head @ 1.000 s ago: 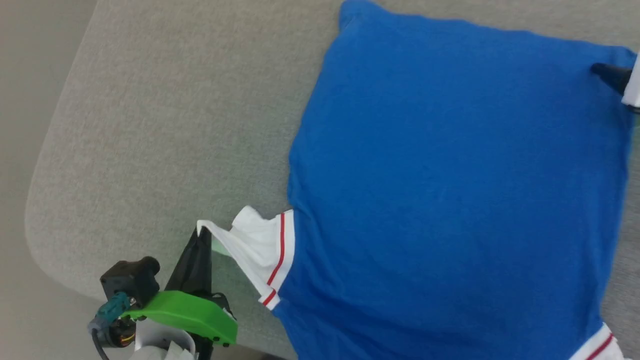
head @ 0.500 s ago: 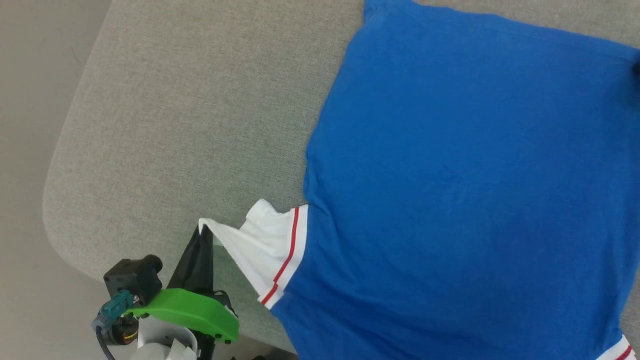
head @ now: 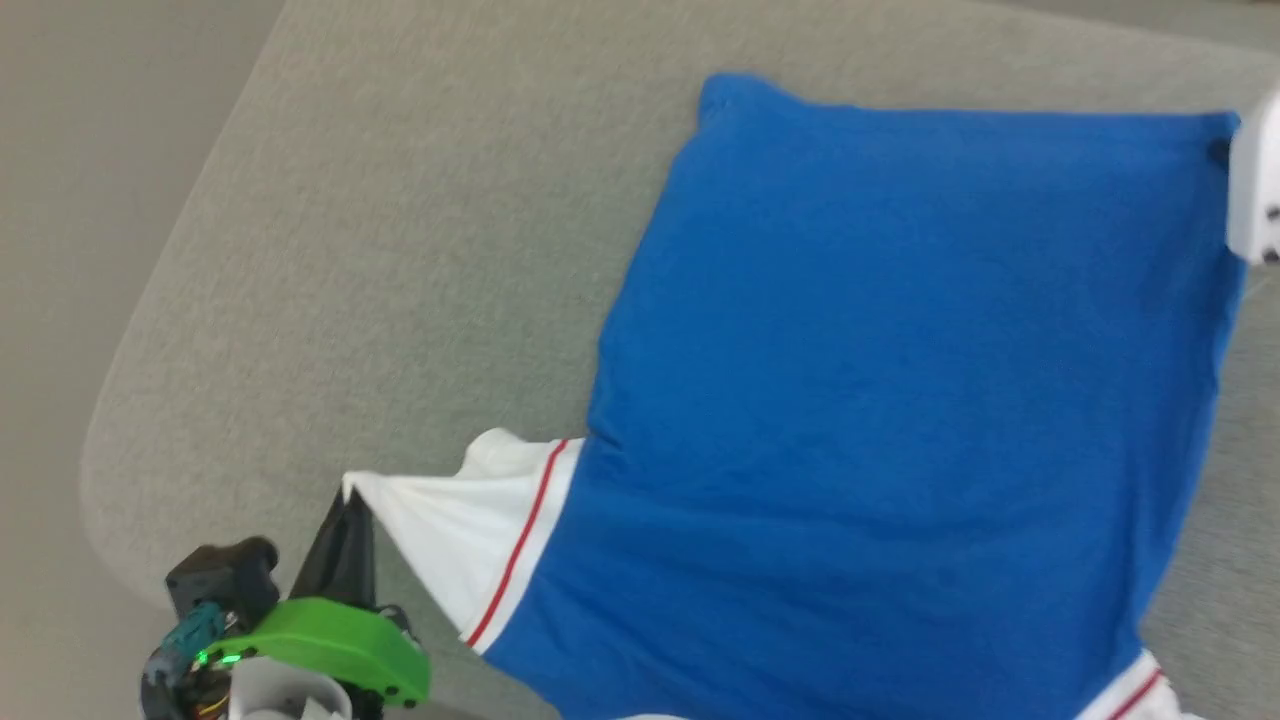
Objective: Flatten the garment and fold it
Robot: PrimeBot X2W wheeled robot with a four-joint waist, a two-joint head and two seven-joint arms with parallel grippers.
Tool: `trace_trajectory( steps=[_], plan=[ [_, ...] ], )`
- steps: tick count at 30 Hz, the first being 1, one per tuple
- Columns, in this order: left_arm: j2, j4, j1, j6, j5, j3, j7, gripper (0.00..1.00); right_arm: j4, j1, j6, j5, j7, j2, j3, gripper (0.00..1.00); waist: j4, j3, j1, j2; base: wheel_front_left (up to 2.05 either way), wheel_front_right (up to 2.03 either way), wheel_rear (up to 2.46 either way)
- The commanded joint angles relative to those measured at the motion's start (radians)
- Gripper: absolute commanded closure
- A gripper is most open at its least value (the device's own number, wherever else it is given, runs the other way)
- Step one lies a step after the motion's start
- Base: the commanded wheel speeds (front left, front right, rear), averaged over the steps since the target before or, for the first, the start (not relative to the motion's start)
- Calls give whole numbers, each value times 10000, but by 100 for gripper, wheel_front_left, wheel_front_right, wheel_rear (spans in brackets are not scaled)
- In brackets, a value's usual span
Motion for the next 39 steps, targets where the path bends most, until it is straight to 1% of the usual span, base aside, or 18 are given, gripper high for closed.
trace_trajectory(
  steps=[1, 6, 9, 12, 14, 16, 18, 22, 23, 25, 28, 29, 30, 32, 34, 36, 39],
  plan=[
    [133, 18, 131, 81, -38, 96, 12, 100, -254, 473, -15, 145, -162, -280, 79, 100, -725, -770, 0, 120, 0, 0, 0],
    [400, 9, 524, 263, -206, 362, 85, 100, -1579, 2098, -15, 675, -387, -996, 49, 100, -1559, -1283, 0, 120, 0, 0, 0],
    [599, -17, 758, 351, -273, 525, 110, 100, -2424, 3455, -15, 932, -386, -1325, -322, 100, -2114, -1482, 0, 120, 0, 0, 0],
    [801, -76, 955, 425, -294, 638, 148, 100, -3149, 4851, -15, 1028, -342, -1479, -826, 100, -2642, -1589, 0, 120, 0, 0, 0],
    [943, -125, 1061, 512, -271, 755, 130, 100, -3579, 5884, -15, 1072, -276, -1432, -1169, 100, -2977, -1654, 0, 120, 0, 0, 0],
    [1041, -180, 1137, 566, -271, 822, 144, 100, -3897, 6961, -15, 1047, -199, -1280, -1544, 100, -3234, -1736, 0, 120, 0, 0, 0],
    [1120, -250, 1203, 623, -275, 880, 162, 100, -4184, 7996, -15, 1048, -118, -974, -1897, 100, -3452, -1770, 0, 120, 0, 0, 0],
    [1235, -371, 1264, 684, -262, 897, 239, 100, -4562, 9848, -15, 977, 64, -193, -2410, 100, -3759, -1776, 0, 120, 0, 0, 0],
    [1263, -410, 1271, 673, -267, 893, 261, 100, -4608, 10279, -15, 1030, 151, 84, -2492, 100, -3822, -1736, 0, 120, 0, 0, 0],
    [1327, -444, 1302, 684, -265, 897, 302, 100, -4653, 10905, -15, 1029, 271, 530, -2633, 100, -3902, -1692, 0, 120, 0, 0, 0],
    [1389, -504, 1349, 705, -282, 914, 344, 100, -4849, 11430, -15, 1019, 247, 1151, -2781, 100, -3997, -1612, 0, 120, 0, 0, 0],
    [1410, -536, 1362, 721, -284, 924, 357, 100, -4880, 11492, -15, 1009, 182, 1351, -2847, 25, -4032, -1568, 0, 120, 0, 0, 0],
    [1423, -560, 1364, 730, -283, 924, 370, 100, -4899, 11518, -15, 1020, 145, 1477, -2871, 0, -4046, -1543, 0, 120, 0, 0, 0],
    [1454, -627, 1354, 755, -279, 929, 404, 100, -4991, 11401, -15, 976, -246, 1711, -3093, 0, -4074, -1459, 0, 120, 0, 0, 0],
    [1480, -690, 1331, 774, -266, 926, 431, 100, -5082, 11132, -15, 727, -918, 1838, -3355, 0, -4081, -1393, 0, 120, 0, 0, 0],
    [1498, -750, 1307, 787, -256, 909, 468, 100, -5184, 10698, -15, 481, -1945, 1998, -3609, 0, -4062, -1339, 0, 120, 0, 0, 0],
    [1513, -839, 1235, 806, -245, 884, 534, 100, -5104, 9939, -15, 204, -3404, 2124, -3650, 0, -3983, -1234, 0, 120, 0, 0, 0]
  ],
)
